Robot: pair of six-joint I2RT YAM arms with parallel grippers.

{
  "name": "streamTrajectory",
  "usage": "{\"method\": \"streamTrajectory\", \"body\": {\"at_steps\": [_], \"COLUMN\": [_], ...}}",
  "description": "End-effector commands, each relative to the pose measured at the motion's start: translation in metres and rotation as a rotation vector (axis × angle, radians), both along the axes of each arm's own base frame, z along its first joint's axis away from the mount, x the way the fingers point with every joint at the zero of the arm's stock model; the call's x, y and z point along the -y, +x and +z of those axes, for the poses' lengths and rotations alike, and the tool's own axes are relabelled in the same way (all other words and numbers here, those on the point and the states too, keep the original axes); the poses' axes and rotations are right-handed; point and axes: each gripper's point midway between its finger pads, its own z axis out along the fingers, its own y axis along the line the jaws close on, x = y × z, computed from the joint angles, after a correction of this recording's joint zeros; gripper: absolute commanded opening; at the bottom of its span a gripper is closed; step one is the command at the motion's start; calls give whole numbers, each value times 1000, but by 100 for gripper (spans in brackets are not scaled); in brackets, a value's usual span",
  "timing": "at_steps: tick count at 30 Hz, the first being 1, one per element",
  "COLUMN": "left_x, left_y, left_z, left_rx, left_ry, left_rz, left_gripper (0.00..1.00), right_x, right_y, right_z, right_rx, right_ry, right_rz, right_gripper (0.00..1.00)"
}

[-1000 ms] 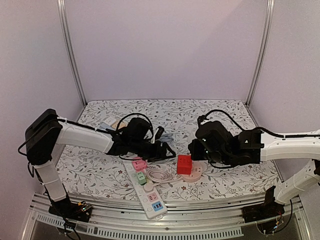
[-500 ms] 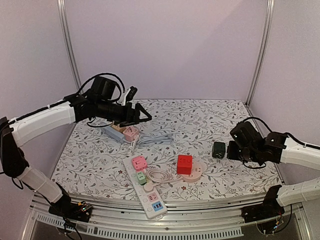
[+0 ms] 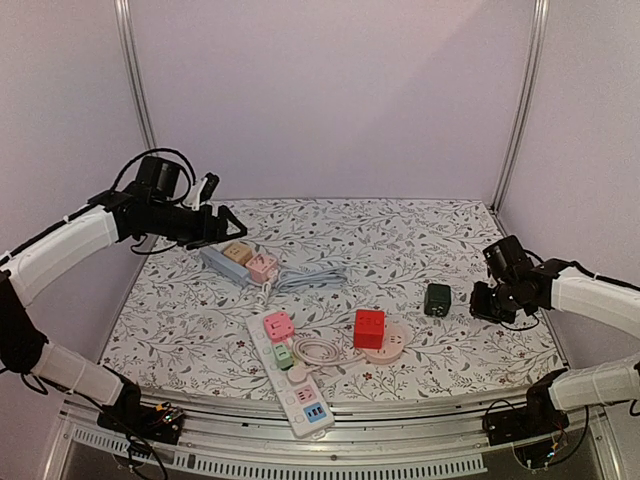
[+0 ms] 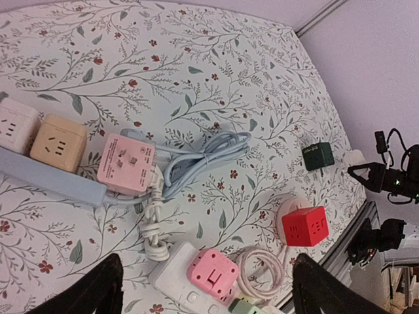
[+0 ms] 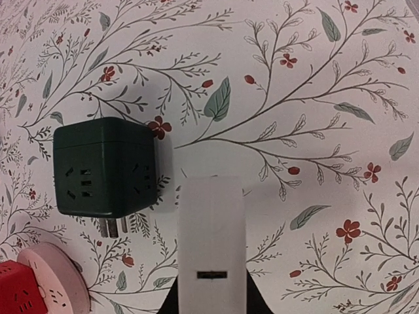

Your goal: Pull the plug off the socket

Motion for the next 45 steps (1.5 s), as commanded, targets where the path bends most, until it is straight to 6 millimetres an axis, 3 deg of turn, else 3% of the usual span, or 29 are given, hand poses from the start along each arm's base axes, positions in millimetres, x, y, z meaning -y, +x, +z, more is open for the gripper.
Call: {"method": "streamTrajectory", "body": {"at_steps": [1, 7, 21, 26, 39, 45], "left_x": [-18, -17, -22, -24, -25, -24], "left_y": [-2, -3, -4, -3, -4, -4], "left_z": [-23, -22, -26, -27, -30, -30], "left_rx": [-5, -12, -12, -12, -19, -21], "left_ry": [100, 93, 119, 132, 135, 135], "left_rz": [22, 21, 39, 47, 49, 47], "left_gripper": [88, 88, 88, 88, 88, 88], "right_x": [-15, -15, -11, -15, -14, -11], "right_y": [18, 31, 48, 48, 42, 34], "right_z": [0, -16, -30, -33, -46, -37], "right_rx": [-4, -31, 5, 18, -15, 3], "right_ry": [54, 19, -35, -16, -8, 8], "right_rz": [74, 77, 68, 91, 76, 59], "right_gripper": [0, 2, 14, 21, 26, 39]}}
